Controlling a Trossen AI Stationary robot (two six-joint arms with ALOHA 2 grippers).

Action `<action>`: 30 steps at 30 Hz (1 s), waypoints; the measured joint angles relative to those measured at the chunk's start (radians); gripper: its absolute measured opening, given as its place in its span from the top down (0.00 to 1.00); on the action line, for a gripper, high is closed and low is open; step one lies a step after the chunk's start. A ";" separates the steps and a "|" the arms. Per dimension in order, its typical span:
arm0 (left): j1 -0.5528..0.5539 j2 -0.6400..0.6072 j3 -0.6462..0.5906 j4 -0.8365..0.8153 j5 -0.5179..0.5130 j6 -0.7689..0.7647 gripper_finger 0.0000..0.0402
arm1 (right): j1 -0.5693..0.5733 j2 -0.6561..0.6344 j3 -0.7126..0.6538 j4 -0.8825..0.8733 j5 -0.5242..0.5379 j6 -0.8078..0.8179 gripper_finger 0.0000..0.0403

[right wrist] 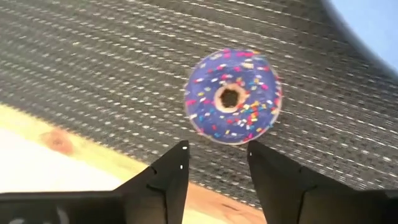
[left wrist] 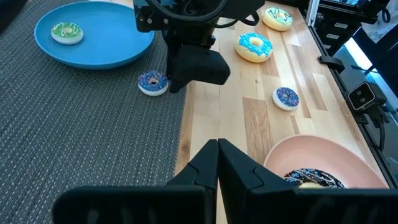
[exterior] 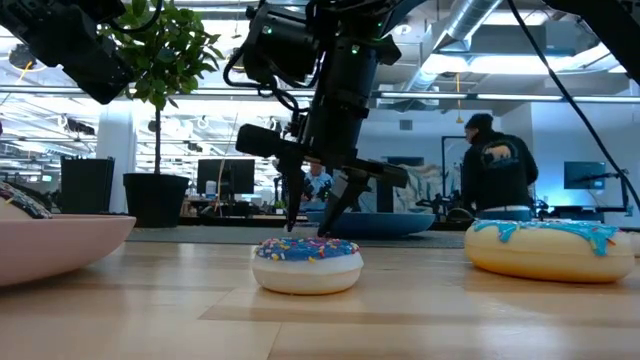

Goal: Pick & Place donuts
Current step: Put the top small purple donut on the blue plate

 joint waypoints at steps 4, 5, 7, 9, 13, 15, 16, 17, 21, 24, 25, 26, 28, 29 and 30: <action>0.000 0.000 0.000 0.000 0.000 0.000 1.00 | 0.000 0.000 0.000 0.013 -0.019 -0.008 0.51; 0.000 0.000 0.000 0.000 0.000 0.000 1.00 | 0.000 0.000 0.000 0.015 -0.019 -0.008 0.48; 0.000 0.000 0.000 -0.001 0.000 0.000 1.00 | 0.000 0.000 0.000 0.014 -0.020 -0.006 0.42; 0.000 0.000 0.000 -0.004 0.000 0.000 1.00 | 0.001 0.000 0.000 0.014 -0.018 0.000 0.36; 0.000 0.000 0.000 -0.010 0.001 -0.001 1.00 | 0.001 0.000 0.000 0.014 0.014 0.015 0.28; 0.000 0.000 0.000 -0.010 0.002 -0.001 1.00 | 0.000 0.000 0.000 0.014 0.028 0.032 0.25; 0.000 0.000 0.000 -0.010 0.002 -0.001 1.00 | 0.000 0.000 0.000 0.013 0.037 0.042 0.24; 0.000 0.000 0.000 -0.010 0.002 -0.001 1.00 | 0.000 0.000 0.000 0.013 0.047 0.047 0.24; 0.000 0.000 0.000 -0.010 0.002 -0.001 1.00 | 0.000 0.000 0.000 0.010 0.100 0.071 0.24; 0.000 0.000 0.000 -0.010 0.002 -0.001 1.00 | 0.000 -0.001 0.000 0.011 0.131 0.071 0.24; 0.000 0.000 0.000 -0.010 0.002 -0.001 1.00 | 0.000 -0.001 0.000 0.010 0.138 0.072 0.24; 0.000 0.000 0.000 -0.010 0.002 -0.001 1.00 | 0.000 -0.001 0.000 0.010 0.140 0.071 0.24; 0.000 0.000 0.000 -0.009 0.002 -0.001 1.00 | -0.005 -0.001 0.000 0.009 0.140 0.071 0.24; 0.000 0.000 0.000 -0.009 0.002 -0.001 1.00 | -0.007 0.000 0.000 0.008 0.140 0.070 0.24; 0.000 0.000 0.000 -0.008 0.002 -0.001 1.00 | -0.007 0.000 0.000 0.005 0.139 0.065 0.24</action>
